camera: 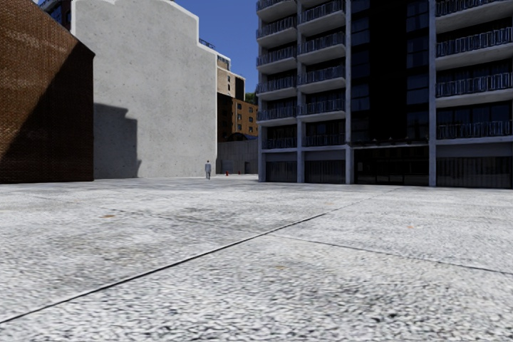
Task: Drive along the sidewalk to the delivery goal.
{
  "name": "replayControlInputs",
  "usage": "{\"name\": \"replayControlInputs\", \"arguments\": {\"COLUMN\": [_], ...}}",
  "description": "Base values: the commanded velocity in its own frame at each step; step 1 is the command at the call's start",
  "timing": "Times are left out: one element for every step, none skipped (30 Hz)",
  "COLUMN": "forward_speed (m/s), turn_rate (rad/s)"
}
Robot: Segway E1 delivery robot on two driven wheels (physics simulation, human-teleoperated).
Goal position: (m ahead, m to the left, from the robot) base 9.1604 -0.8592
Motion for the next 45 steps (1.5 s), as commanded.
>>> {"name": "replayControlInputs", "arguments": {"forward_speed": [2.0, 2.0, 2.0, 2.0, 2.0, 2.0, 2.0, 2.0, 2.0, 2.0, 2.0, 2.0, 2.0, 2.0, 2.0, 2.0, 2.0, 2.0, 2.0, 2.0, 2.0, 2.0, 2.0, 2.0, 2.0, 2.0, 2.0, 2.0, 2.0, 2.0, 2.0, 2.0, 2.0, 2.0, 2.0, 2.0, 2.0, 2.0, 2.0, 2.0, 2.0, 2.0, 2.0, 2.0, 2.0], "turn_rate": [0.0, 0.0, 0.0, 0.0, 0.0, 0.0, 0.0, 0.0, 0.0, 0.0, 0.0, 0.0, 0.0, 0.0, 0.0, 0.0, 0.0, 0.0, 0.0, 0.0, 0.0, 0.0, 0.0, 0.0, 0.0, 0.0, 0.0, 0.0, 0.0, 0.0, 0.0, 0.0, 0.0, 0.0, 0.0, 0.0, 0.0, 0.0, 0.0, 0.0, 0.0, 0.0, 0.0, 0.0, 0.0]}}
